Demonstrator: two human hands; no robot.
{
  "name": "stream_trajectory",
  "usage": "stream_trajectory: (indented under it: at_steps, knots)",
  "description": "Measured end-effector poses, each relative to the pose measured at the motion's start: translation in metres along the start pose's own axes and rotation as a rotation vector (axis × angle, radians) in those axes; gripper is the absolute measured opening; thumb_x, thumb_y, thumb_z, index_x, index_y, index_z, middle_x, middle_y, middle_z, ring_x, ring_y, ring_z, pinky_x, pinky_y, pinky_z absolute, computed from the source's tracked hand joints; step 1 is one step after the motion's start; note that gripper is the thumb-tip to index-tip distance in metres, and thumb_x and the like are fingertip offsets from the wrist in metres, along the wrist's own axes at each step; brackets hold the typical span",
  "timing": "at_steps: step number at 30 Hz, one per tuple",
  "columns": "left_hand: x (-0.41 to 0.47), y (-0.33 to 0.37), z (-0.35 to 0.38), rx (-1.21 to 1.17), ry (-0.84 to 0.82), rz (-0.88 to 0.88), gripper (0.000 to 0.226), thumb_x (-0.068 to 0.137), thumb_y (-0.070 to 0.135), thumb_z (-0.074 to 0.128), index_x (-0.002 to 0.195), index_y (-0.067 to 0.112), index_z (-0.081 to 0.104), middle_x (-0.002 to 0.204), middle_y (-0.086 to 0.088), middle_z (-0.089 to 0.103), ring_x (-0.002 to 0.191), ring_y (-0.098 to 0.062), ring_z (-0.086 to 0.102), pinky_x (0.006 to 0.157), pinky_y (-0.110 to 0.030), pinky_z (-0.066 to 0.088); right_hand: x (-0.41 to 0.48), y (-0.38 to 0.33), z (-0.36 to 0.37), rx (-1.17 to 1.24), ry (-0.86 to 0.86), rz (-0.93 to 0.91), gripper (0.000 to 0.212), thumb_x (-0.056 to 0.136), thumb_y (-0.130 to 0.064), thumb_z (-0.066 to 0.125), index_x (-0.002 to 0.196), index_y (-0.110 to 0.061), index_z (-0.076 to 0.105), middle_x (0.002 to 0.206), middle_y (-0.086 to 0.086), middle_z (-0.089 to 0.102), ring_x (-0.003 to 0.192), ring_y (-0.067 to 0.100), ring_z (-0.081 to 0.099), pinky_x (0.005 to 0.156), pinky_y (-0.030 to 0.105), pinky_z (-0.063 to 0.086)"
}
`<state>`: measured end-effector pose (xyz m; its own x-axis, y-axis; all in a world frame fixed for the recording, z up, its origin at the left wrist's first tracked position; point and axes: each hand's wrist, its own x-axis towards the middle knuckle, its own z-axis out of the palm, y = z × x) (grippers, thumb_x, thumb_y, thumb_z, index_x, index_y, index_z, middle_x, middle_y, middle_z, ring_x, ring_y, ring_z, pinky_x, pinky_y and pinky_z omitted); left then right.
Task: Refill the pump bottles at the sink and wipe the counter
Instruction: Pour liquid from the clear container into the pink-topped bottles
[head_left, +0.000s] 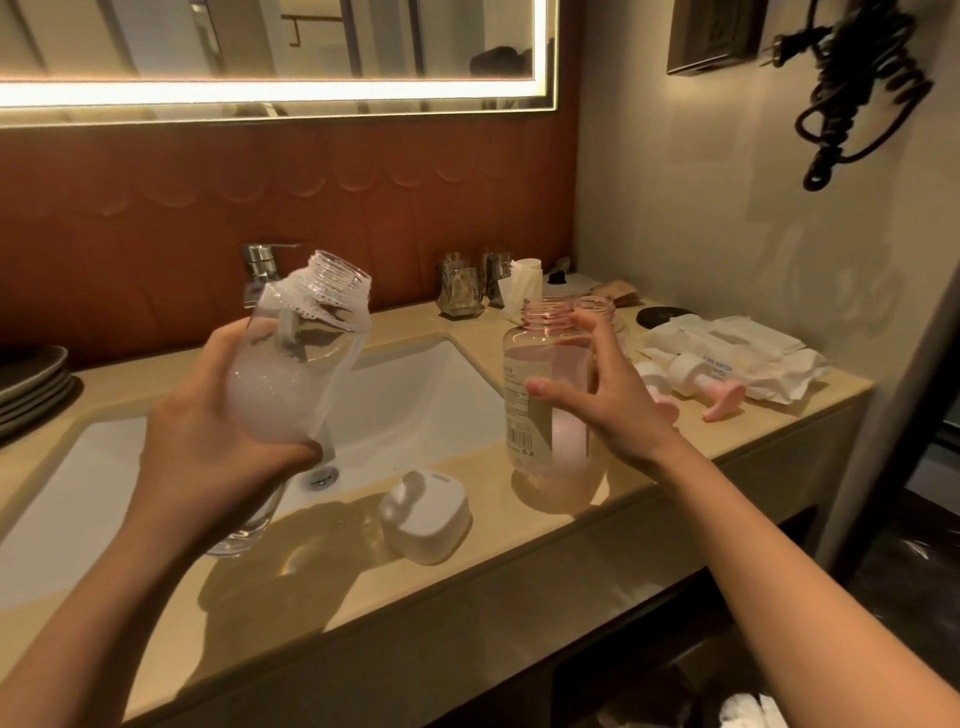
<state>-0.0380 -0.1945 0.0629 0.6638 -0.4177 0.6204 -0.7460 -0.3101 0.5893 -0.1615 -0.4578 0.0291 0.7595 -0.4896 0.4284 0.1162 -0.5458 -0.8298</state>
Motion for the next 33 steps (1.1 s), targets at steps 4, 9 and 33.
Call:
stream_trajectory:
  at_steps: [4,9,33]
  knots:
    - [0.003,-0.002,0.005,-0.011,0.004,-0.003,0.090,0.053,0.000,0.084,0.117,0.045,0.040,0.109,0.006,0.047,0.088,-0.015,0.045,0.063,-0.019,0.041,0.004,0.006,-0.007,-0.012,0.008,0.000,0.093,0.061,-0.057,0.070,0.138,-0.031,0.024,0.144,0.000,0.039,0.129,0.019,0.042,0.103,0.038,0.040]
    - [0.010,0.000,0.011,-0.034,0.004,0.004,0.087,0.054,-0.002,0.082,0.123,0.037,0.046,0.108,0.003,0.051,0.087,-0.017,0.048,0.062,-0.020,0.042,0.000,0.015,-0.004,-0.014,0.031,-0.001,0.091,0.064,-0.052,0.069,0.140,-0.028,0.024,0.143,-0.003,0.040,0.125,0.011,0.042,0.102,0.035,0.041]
    - [0.038,0.015,0.058,0.228,-0.076,0.162,0.093,0.052,0.010,0.081,0.127,0.046,0.037,0.095,0.013,0.050,0.080,-0.022,0.050,0.060,-0.041,0.051,-0.009,0.048,0.007,-0.065,-0.023,0.006,0.104,0.049,-0.060,0.082,0.133,-0.044,0.023,0.118,-0.039,0.035,0.119,0.001,0.040,0.096,0.023,0.037]
